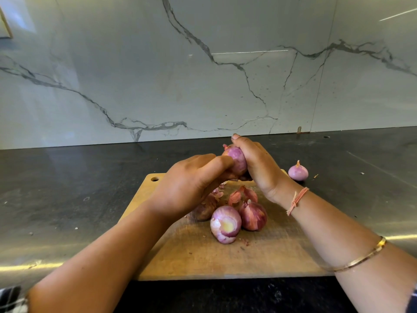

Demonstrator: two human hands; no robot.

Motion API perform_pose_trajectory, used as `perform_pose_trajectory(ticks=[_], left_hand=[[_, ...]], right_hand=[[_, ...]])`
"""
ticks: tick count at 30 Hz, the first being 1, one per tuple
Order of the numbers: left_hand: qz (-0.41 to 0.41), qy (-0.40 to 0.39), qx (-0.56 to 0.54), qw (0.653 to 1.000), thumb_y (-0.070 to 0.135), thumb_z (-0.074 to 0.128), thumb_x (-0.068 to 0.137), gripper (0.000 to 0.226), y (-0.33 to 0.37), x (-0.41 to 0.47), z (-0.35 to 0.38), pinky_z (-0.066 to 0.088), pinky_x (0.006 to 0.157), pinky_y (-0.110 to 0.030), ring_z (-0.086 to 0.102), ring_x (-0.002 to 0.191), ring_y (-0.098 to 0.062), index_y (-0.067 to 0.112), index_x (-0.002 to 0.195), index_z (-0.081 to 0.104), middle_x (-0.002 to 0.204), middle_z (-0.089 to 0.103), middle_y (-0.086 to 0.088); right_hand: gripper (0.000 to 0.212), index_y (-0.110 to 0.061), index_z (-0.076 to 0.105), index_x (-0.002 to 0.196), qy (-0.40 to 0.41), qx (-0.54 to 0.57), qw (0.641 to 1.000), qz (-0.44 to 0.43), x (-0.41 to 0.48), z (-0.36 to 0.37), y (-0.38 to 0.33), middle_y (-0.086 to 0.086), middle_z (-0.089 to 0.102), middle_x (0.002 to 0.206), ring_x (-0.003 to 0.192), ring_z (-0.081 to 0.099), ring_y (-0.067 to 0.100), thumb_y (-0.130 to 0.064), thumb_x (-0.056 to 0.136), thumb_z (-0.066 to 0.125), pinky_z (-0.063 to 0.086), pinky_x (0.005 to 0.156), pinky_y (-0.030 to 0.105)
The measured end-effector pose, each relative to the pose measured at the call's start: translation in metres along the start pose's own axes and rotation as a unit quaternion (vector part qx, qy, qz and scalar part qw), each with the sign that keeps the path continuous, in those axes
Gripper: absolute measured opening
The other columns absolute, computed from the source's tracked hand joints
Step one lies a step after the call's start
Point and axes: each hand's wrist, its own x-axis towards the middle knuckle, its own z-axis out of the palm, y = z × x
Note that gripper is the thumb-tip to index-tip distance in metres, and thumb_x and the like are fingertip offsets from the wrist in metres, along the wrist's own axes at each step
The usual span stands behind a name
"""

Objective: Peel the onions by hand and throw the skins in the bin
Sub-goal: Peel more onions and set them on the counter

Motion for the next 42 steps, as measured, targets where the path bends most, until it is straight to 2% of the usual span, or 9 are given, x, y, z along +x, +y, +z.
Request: perform_pose_trajectory(ticks=[3,7,11,17,23,28,33,37,42], left_hand=[[0.007,-0.006,0.011,1.0,0.018,0.051,0.089,0.027,-0.0007,-0.0009,0.0003,0.05,0.048,-0.036,0.058,0.062,-0.025,0.017,0.114,0.042,0.077,0.063,-0.009],[0.001,-0.026,0.021,0.999,0.011,0.056,0.085,0.04,-0.0012,-0.0024,0.0004,0.051,0.048,-0.039,0.06,0.063,-0.028,0.019,0.121,0.04,0.078,0.064,-0.01],[0.016,-0.021,0.024,0.999,0.012,0.052,0.086,0.027,-0.0007,-0.0014,-0.0003,0.046,0.043,-0.039,0.05,0.057,-0.023,0.017,0.111,0.042,0.07,0.055,-0.007],[0.005,-0.001,0.029,1.0,0.021,0.055,0.087,0.036,-0.0009,-0.0019,0.0013,0.051,0.051,-0.029,0.06,0.068,-0.019,0.016,0.12,0.043,0.082,0.067,-0.004],[0.017,-0.011,0.029,0.999,0.015,0.056,0.085,0.026,-0.0027,-0.0027,0.001,0.047,0.044,-0.039,0.052,0.058,-0.024,0.016,0.108,0.044,0.072,0.056,-0.006],[0.01,0.002,0.021,1.0,0.017,0.056,0.085,0.037,-0.0013,-0.0023,0.0015,0.052,0.05,-0.033,0.062,0.065,-0.024,0.017,0.119,0.042,0.08,0.066,-0.006],[-0.002,-0.003,0.017,1.0,0.017,0.056,0.086,0.025,-0.0019,-0.003,0.002,0.05,0.048,-0.036,0.057,0.063,-0.02,0.017,0.107,0.044,0.076,0.062,-0.005],[-0.067,0.028,-0.026,0.997,0.035,0.05,0.088,0.028,0.0042,-0.001,0.0011,0.041,0.056,-0.022,0.041,0.071,-0.003,0.017,0.105,0.038,0.081,0.05,0.011],[-0.089,0.017,-0.04,0.995,0.039,0.048,0.088,0.037,0.0067,-0.0018,0.0006,0.038,0.065,-0.019,0.04,0.075,0.003,0.017,0.116,0.037,0.086,0.048,0.013]], right_hand=[[0.052,0.003,0.054,0.067,-0.002,-0.007,1.0,0.015,-0.001,-0.0001,-0.0029,-0.008,0.044,0.036,0.035,0.042,0.001,-0.026,0.104,0.029,0.032,0.039,0.009],[0.066,-0.01,0.055,0.044,-0.001,-0.001,0.999,0.041,-0.0028,0.0008,-0.0048,-0.003,0.05,0.04,0.04,0.048,0.001,-0.027,0.103,0.031,0.036,0.043,0.01],[0.045,-0.002,0.059,0.081,-0.001,-0.003,0.998,0.06,-0.0051,0.0009,-0.0061,0.015,0.047,0.068,0.055,0.047,0.013,-0.031,0.102,0.032,0.038,0.047,0.015],[0.055,-0.01,0.057,0.055,-0.005,0.009,0.996,0.089,-0.004,0.0007,-0.0057,-0.002,0.058,0.045,0.046,0.054,0.007,-0.03,0.101,0.035,0.043,0.052,0.014],[0.04,-0.011,0.056,0.092,-0.006,-0.003,0.996,0.094,-0.0054,0.0041,-0.0064,0.014,0.047,0.081,0.074,0.045,0.024,-0.047,0.084,0.044,0.037,0.058,0.026],[0.048,-0.007,0.057,0.064,-0.005,0.008,0.996,0.092,-0.0062,0.0029,-0.0092,0.003,0.058,0.053,0.06,0.053,0.016,-0.031,0.1,0.037,0.043,0.062,0.022],[0.043,-0.007,0.054,0.072,-0.006,0.016,0.995,0.093,-0.0065,0.0051,-0.0075,0.014,0.049,0.074,0.073,0.046,0.026,-0.033,0.1,0.036,0.036,0.067,0.031],[0.057,-0.017,0.056,0.048,-0.015,0.058,0.994,0.089,-0.0068,0.0042,-0.0057,0.002,0.052,0.053,0.053,0.05,0.013,-0.032,0.1,0.037,0.039,0.06,0.026],[0.054,-0.016,0.059,0.052,-0.032,0.071,0.993,0.084,-0.0062,0.0036,-0.0025,0.003,0.056,0.056,0.056,0.051,0.014,-0.036,0.098,0.041,0.039,0.063,0.029]])
